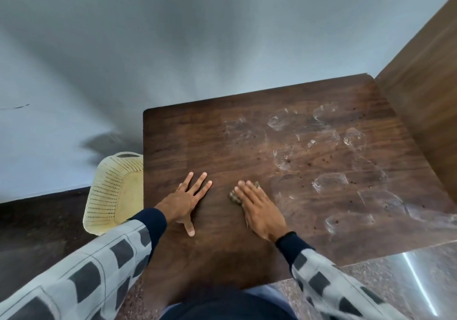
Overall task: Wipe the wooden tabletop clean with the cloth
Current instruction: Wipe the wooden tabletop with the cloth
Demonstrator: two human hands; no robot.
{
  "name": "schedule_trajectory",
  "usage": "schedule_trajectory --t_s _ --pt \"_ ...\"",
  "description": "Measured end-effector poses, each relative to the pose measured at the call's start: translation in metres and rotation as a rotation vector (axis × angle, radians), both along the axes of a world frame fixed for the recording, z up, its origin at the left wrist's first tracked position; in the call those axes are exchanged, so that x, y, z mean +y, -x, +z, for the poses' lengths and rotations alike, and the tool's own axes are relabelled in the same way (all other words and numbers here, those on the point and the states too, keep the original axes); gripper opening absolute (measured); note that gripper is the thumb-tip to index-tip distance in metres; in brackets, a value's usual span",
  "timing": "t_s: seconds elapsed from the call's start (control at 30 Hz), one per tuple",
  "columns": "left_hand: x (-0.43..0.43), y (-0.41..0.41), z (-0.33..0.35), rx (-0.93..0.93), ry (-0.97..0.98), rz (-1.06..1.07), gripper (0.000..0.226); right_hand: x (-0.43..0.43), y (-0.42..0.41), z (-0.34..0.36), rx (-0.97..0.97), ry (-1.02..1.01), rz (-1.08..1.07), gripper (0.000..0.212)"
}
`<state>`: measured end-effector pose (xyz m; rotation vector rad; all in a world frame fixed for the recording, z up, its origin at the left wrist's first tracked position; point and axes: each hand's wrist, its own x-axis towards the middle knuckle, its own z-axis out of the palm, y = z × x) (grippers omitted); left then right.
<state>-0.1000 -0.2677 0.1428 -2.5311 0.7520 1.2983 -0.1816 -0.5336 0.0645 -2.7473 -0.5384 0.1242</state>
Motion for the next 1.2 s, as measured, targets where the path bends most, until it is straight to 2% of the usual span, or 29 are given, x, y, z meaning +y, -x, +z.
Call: schedule_trajectory --t_s 0.07,0.13,0.23,0.37,0.5,0.53,0.67,0.7,0.77,0.9,0.93,1.07,1.13,1.2 --pt "-0.006 0.001 0.002 0.020 -0.033 -0.017 0.158 0.016 -0.025 0.005 0.054 -0.031 -0.206 0.054" --pt "-0.010 -0.007 0.002 0.053 -0.054 -0.042 0.153 0.037 -0.032 0.008 0.077 -0.044 -0.312 0.054" --pt "-0.005 -0.034 0.006 0.052 -0.046 -0.051 0.152 0.041 -0.010 0.006 0.065 -0.052 -0.214 0.054" --pt "-0.002 -0.082 0.016 -0.056 0.050 0.101 0.151 0.015 -0.006 0.002 0.006 -0.023 -0.103 0.055" --pt "-0.013 -0.125 0.016 -0.095 0.092 0.248 0.153 0.039 -0.050 0.005 0.070 -0.053 -0.393 0.054" --pt "-0.016 -0.132 0.014 -0.089 0.100 0.278 0.154 0.045 -0.053 0.006 0.079 -0.053 -0.394 0.054" --pt "-0.021 -0.145 0.001 -0.043 0.118 0.345 0.153 0.028 -0.030 0.004 0.036 0.004 -0.025 0.055" --pt "-0.020 -0.145 -0.003 -0.035 0.115 0.351 0.153 0.016 -0.030 0.003 0.023 0.010 0.007 0.055" --pt "-0.019 -0.146 -0.008 -0.023 0.120 0.363 0.153 0.006 -0.047 0.000 0.041 0.008 -0.071 0.056" --pt "-0.019 -0.147 -0.010 -0.020 0.132 0.373 0.153 0.045 -0.099 0.008 0.092 -0.066 -0.462 0.055" --pt "-0.019 -0.148 -0.011 -0.024 0.135 0.374 0.154 0.055 -0.103 0.008 0.095 -0.075 -0.447 0.055" --pt "-0.017 -0.148 -0.015 -0.034 0.146 0.372 0.154 0.033 -0.085 0.008 0.059 -0.024 -0.061 0.055" --pt "-0.017 -0.149 -0.017 -0.037 0.143 0.366 0.154 0.016 -0.103 0.005 0.069 -0.022 -0.079 0.055" --pt "-0.019 -0.150 -0.018 -0.041 0.145 0.361 0.154 0.023 -0.132 0.004 0.077 -0.035 -0.234 0.054"
